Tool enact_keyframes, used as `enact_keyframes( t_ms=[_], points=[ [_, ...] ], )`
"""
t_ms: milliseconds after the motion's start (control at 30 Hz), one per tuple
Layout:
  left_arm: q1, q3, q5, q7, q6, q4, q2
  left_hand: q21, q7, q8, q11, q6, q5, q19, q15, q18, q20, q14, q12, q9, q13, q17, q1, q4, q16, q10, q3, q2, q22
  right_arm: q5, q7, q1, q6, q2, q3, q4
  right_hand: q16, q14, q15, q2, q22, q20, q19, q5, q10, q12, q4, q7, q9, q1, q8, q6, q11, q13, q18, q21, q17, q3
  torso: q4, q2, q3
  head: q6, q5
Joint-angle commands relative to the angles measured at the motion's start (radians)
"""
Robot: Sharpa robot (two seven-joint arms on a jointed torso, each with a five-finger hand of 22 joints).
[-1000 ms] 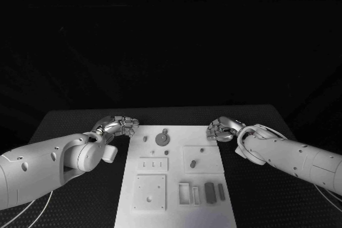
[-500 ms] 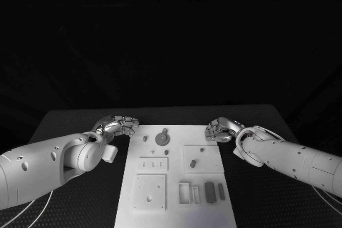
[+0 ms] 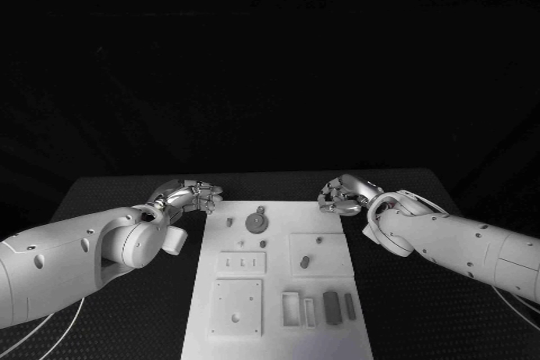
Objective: Assemble the parts on the task board
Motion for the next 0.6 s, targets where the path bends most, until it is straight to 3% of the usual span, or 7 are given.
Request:
enact_keyframes(
  t_ms=[33, 167, 300, 600],
  points=[
    [0.012, 0.004, -0.107, -0.069, 0.083, 0.004, 0.010, 0.007, 0.000, 0.001, -0.001, 0.013, -0.006, -0.006, -0.002, 0.005, -0.001, -0.001, 0.006, -0.001, 0.004, 0.003, -0.033, 0.020, -0.005, 0.013, -0.010, 0.000, 0.001, -0.154, -0.131, 0.020, 0.059, 0.009, 0.000, 0.041, 0.000, 0.003, -0.008, 0.004, 0.011, 0.000, 0.008, 0.000, 0.008, 0.005, -0.006, 0.003, 0.037, -0.009, 0.046, 0.042, 0.000, 0.001, 0.058, 0.006, -0.001, 0.004, -0.0041, -0.006, -0.0019, 0.007, 0.001],
    [0.035, 0.005, -0.139, -0.160, 0.152, 0.004, 0.026, 0.007, 0.001, -0.008, -0.002, 0.013, -0.015, -0.008, -0.001, 0.005, -0.001, -0.001, 0.005, -0.005, 0.007, 0.005, -0.100, 0.060, -0.007, 0.018, -0.036, -0.015, -0.001, -0.252, -0.203, 0.045, 0.086, 0.024, 0.000, 0.088, 0.001, 0.005, -0.008, 0.002, 0.010, 0.000, 0.011, 0.000, 0.010, 0.005, -0.010, 0.002, 0.039, -0.009, 0.047, 0.042, 0.000, 0.000, 0.058, 0.006, -0.001, 0.011, -0.0049, -0.016, -0.0046, 0.007, 0.008],
    [0.052, 0.005, -0.170, -0.207, 0.174, 0.009, 0.043, 0.006, -0.001, -0.010, -0.010, 0.017, -0.016, -0.012, -0.002, 0.008, -0.002, -0.005, 0.011, -0.005, 0.012, 0.006, -0.134, 0.081, -0.009, 0.033, -0.046, -0.034, -0.002, -0.308, -0.239, 0.057, 0.096, 0.051, 0.000, 0.131, 0.000, 0.006, -0.008, 0.001, 0.009, 0.000, 0.012, -0.001, 0.012, 0.005, -0.013, 0.002, 0.040, -0.010, 0.048, 0.042, -0.001, 0.000, 0.058, 0.006, -0.002, 0.016, -0.0048, -0.028, -0.0082, 0.008, 0.023],
    [0.059, 0.005, -0.202, -0.292, 0.216, 0.001, 0.080, -0.002, 0.000, -0.020, -0.012, 0.015, -0.016, -0.025, 0.003, 0.011, 0.002, -0.016, 0.007, -0.011, 0.016, 0.007, -0.223, 0.163, -0.019, 0.036, -0.054, -0.029, -0.007, -0.401, -0.275, 0.058, 0.079, 0.099, 0.000, 0.199, 0.001, 0.009, -0.008, -0.001, 0.009, 0.001, 0.015, -0.001, 0.014, 0.005, -0.014, 0.002, 0.041, -0.014, 0.050, 0.043, -0.001, -0.001, 0.058, 0.006, -0.002, 0.021, -0.0007, -0.046, -0.0131, 0.006, 0.041]
  ],
)
